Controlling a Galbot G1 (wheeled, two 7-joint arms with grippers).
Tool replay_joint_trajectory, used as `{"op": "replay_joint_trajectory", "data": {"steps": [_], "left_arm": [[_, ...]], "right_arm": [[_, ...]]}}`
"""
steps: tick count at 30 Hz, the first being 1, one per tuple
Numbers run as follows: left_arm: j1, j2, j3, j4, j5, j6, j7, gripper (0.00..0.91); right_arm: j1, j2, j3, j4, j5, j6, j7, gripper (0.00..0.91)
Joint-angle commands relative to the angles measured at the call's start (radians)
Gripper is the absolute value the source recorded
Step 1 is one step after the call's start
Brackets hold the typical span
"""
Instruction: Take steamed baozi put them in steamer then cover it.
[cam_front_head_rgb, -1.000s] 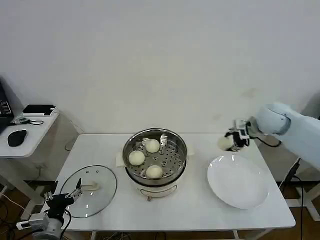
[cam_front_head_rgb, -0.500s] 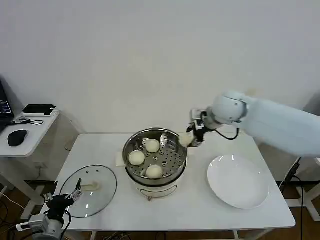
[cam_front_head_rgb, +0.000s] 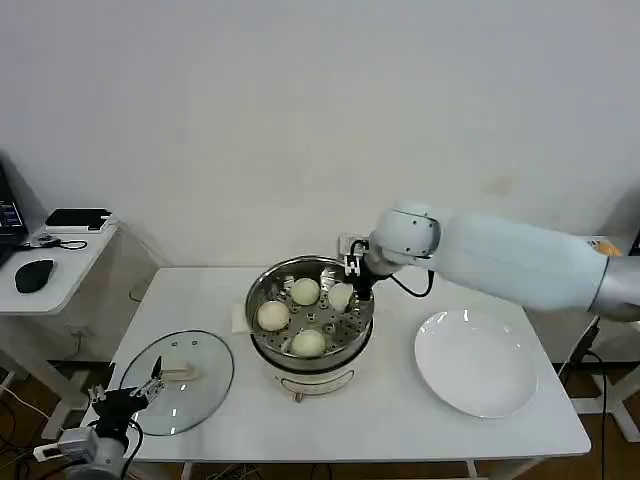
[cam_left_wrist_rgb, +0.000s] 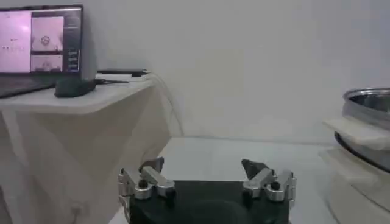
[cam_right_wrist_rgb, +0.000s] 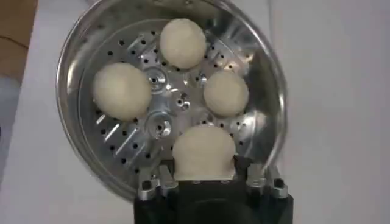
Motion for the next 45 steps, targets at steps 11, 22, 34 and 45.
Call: {"op": "replay_joint_trajectory", "data": {"steps": [11,22,34,45], "left_arm": [[0.001,0.000,-0.005,0.006,-0.002,-0.003,0.002,0.907],[0.003,-0.001,-0.006,0.006,-0.002,-0.003,0.003,0.907],[0.000,-0.003,-0.002,0.010,-0.002,-0.004,0.003,0.907],[-0.004,-0.009,0.005,0.011,-0.002,-0.004,0.004,0.907]], "right_arm": [[-0.068,0.062,-0.009,-0.067,-0.033,-0.029,0.025,0.665],[-0.084,0.060,0.022,-0.072,-0.048,-0.027,0.026,0.907],[-0.049,-0.051,0.164,0.035,-0.039,-0.017,0.032,0.907],[-0.275,-0.221,0.443,0.224,-0.015,0.058,0.250,0.907]]}}
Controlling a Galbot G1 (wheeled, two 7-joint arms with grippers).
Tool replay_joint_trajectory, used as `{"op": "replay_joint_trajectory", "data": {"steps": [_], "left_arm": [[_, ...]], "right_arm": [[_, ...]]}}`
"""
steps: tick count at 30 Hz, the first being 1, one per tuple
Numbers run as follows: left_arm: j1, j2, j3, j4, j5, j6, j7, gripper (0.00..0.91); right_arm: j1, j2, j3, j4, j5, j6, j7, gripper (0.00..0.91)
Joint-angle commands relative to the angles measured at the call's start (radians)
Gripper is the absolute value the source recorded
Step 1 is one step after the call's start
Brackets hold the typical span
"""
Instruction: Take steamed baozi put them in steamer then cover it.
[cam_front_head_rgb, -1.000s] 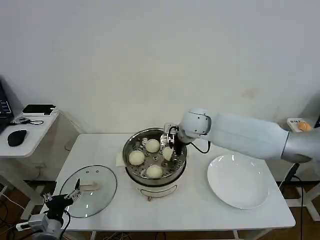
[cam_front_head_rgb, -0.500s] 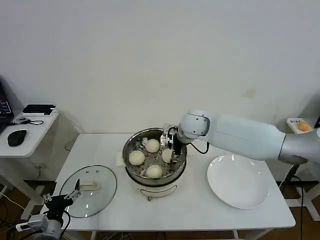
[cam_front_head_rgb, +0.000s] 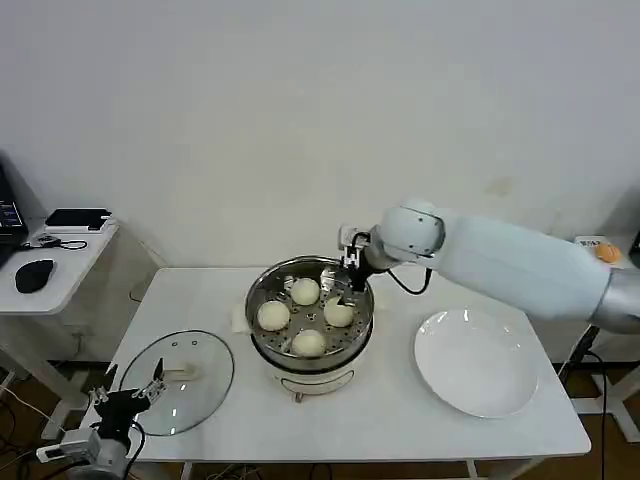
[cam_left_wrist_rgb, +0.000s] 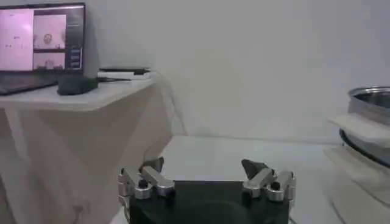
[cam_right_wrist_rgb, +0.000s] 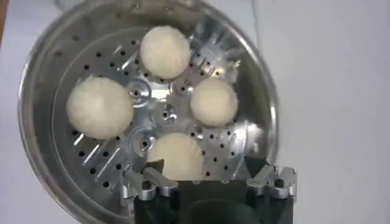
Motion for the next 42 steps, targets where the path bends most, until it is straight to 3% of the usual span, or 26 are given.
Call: {"op": "replay_joint_trajectory", "data": {"steps": [1,4,5,8,10,13,18,21,25,29,36,42], "left_arm": [[-0.002,-0.003,-0.001,0.004,0.001,0.000,0.000,0.907],[-0.002,-0.003,0.000,0.011,0.004,-0.003,0.000,0.907],[-0.003,-0.003,0.002,0.013,0.004,-0.004,0.000,0.907],[-0.008,-0.004,0.002,0.018,0.010,-0.010,-0.002,0.907],[-0.010,-0.005,0.002,0.022,0.019,-0.018,-0.005,0.907],[-0.012,-0.004,0.001,0.027,0.030,-0.025,-0.011,0.907],[-0.018,-0.008,-0.002,0.037,0.069,-0.052,-0.032,0.907],[-0.018,-0.003,0.007,0.041,0.131,-0.077,-0.037,0.907],[-0.020,-0.001,0.022,0.046,0.273,-0.104,-0.061,0.907],[-0.013,0.009,0.031,0.064,0.598,-0.148,-0.085,0.907],[0.022,0.070,-0.004,0.127,1.161,-0.211,-0.067,0.907],[0.061,0.107,-0.024,0.170,1.385,-0.214,-0.052,0.907]], "right_arm": [[-0.255,-0.167,0.345,0.180,-0.024,0.071,0.244,0.907],[-0.442,-0.189,0.494,0.194,-0.032,0.161,0.393,0.907],[-0.539,-0.192,0.579,0.194,-0.100,0.267,0.441,0.907],[-0.754,-0.167,0.750,0.214,-0.201,0.409,0.525,0.907],[-0.927,-0.132,0.922,0.234,-0.314,0.501,0.529,0.907],[-1.146,-0.055,1.115,0.263,-0.408,0.615,0.574,0.907],[-1.436,0.140,1.415,0.262,-0.500,0.772,0.577,0.907],[-1.554,0.248,1.528,0.267,-0.526,0.830,0.564,0.907],[-1.682,0.368,1.683,0.299,-0.535,0.847,0.520,0.907],[-1.781,0.452,1.824,0.370,-0.474,0.823,0.470,0.907],[-1.900,0.461,1.930,0.430,-0.380,0.792,0.444,0.907],[-1.957,0.469,1.983,0.443,-0.354,0.797,0.442,0.907]]}}
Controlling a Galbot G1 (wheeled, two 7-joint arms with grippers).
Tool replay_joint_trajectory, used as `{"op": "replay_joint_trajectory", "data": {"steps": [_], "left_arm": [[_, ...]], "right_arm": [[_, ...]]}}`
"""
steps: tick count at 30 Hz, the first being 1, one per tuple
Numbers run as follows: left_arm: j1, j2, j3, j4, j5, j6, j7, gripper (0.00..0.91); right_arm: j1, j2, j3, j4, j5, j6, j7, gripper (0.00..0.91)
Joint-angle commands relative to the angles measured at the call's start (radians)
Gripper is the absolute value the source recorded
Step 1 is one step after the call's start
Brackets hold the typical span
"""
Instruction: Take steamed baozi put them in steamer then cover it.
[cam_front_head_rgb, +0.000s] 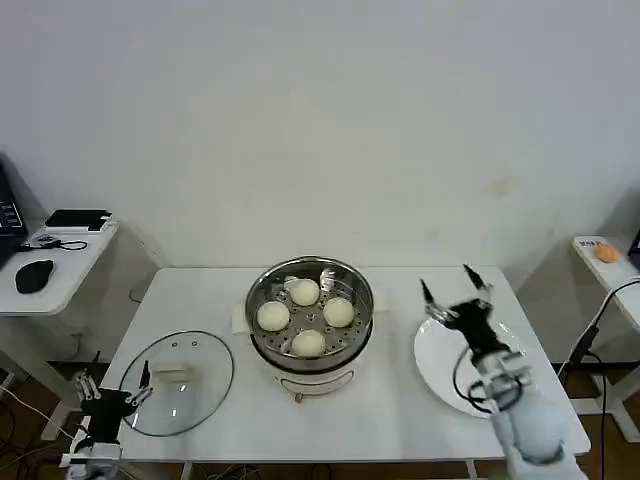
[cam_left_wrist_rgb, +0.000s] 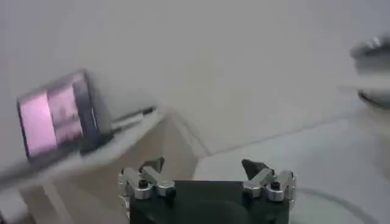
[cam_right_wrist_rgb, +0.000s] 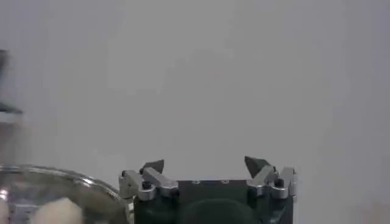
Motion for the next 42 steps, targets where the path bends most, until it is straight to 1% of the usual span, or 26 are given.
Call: {"op": "replay_joint_trajectory", "data": {"steps": [1,10,14,23,29,42], "left_arm": [[0.047,0.060,-0.025,0.075,0.702,-0.054,0.010,0.907],[0.005,0.069,0.056,0.131,0.818,-0.055,0.016,0.907],[-0.060,0.082,0.107,0.204,0.837,-0.049,0.021,0.907],[-0.166,0.091,0.160,0.281,0.829,-0.028,0.041,0.907],[-0.233,0.100,0.171,0.323,0.826,-0.025,0.048,0.907],[-0.310,0.123,0.186,0.391,0.799,-0.020,0.067,0.907]], "right_arm": [[-0.264,0.109,0.267,0.066,0.043,0.049,-0.016,0.907],[-0.277,0.136,0.270,0.060,0.040,0.061,-0.017,0.907],[-0.283,0.141,0.267,0.067,0.037,0.059,-0.017,0.907],[-0.300,0.157,0.269,0.070,0.034,0.064,-0.016,0.907],[-0.309,0.163,0.271,0.072,0.029,0.066,-0.018,0.907],[-0.308,0.176,0.260,0.049,0.013,0.075,-0.020,0.907]]}}
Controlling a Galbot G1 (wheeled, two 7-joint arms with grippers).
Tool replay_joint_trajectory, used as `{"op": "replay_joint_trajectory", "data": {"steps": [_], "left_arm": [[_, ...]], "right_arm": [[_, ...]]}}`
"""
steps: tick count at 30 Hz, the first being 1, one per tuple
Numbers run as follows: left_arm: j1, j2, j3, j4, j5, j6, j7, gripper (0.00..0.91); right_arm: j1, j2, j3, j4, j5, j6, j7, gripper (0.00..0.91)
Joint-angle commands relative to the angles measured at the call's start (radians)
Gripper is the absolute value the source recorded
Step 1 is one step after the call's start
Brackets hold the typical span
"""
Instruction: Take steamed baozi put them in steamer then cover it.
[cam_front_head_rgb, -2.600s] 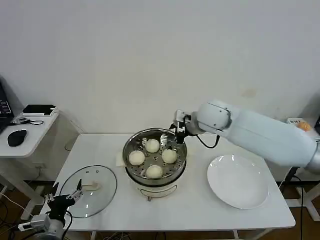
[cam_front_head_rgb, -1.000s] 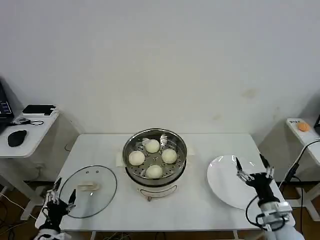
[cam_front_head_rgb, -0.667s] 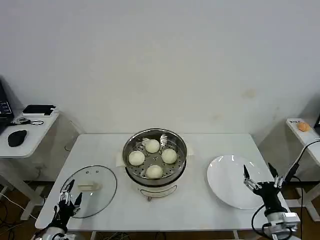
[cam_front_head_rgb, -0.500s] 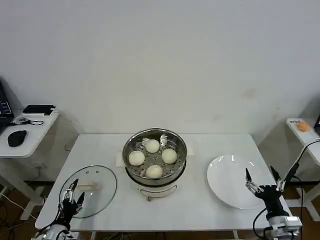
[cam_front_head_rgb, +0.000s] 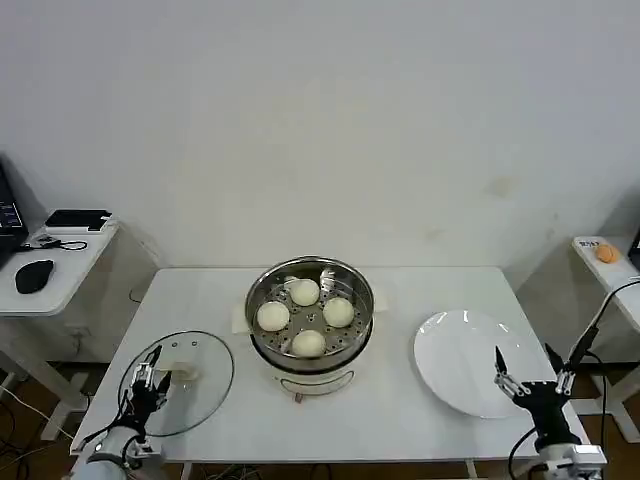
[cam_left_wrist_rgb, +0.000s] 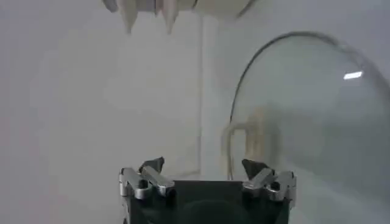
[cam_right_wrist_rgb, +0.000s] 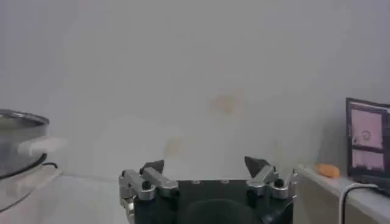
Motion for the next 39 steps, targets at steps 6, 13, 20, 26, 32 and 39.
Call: {"op": "replay_joint_trajectory", "data": {"steps": [6,13,20,26,32,39], "left_arm": [[-0.100,0.003,0.025,0.081,-0.001,0.002,0.007,0.907],[-0.095,-0.002,0.024,0.087,-0.015,-0.002,-0.003,0.000],[-0.083,-0.009,0.017,0.085,-0.014,-0.012,-0.014,0.000],[-0.086,-0.019,0.014,0.097,-0.008,-0.030,-0.032,0.000],[-0.072,-0.031,-0.006,0.067,-0.005,-0.047,-0.083,0.000],[-0.032,-0.025,-0.072,-0.030,-0.033,-0.014,-0.131,0.000]], "right_arm": [[-0.008,0.012,-0.003,-0.012,-0.009,0.006,-0.001,0.907],[0.001,0.017,-0.018,-0.022,-0.024,0.009,-0.001,0.907],[0.008,0.022,-0.023,-0.026,-0.027,0.011,0.000,0.907],[0.006,0.014,-0.010,-0.024,-0.021,0.014,0.000,0.907],[0.006,0.013,-0.008,-0.024,-0.019,0.015,0.000,0.907],[0.008,0.012,-0.016,-0.027,-0.024,0.015,-0.002,0.907]]}}
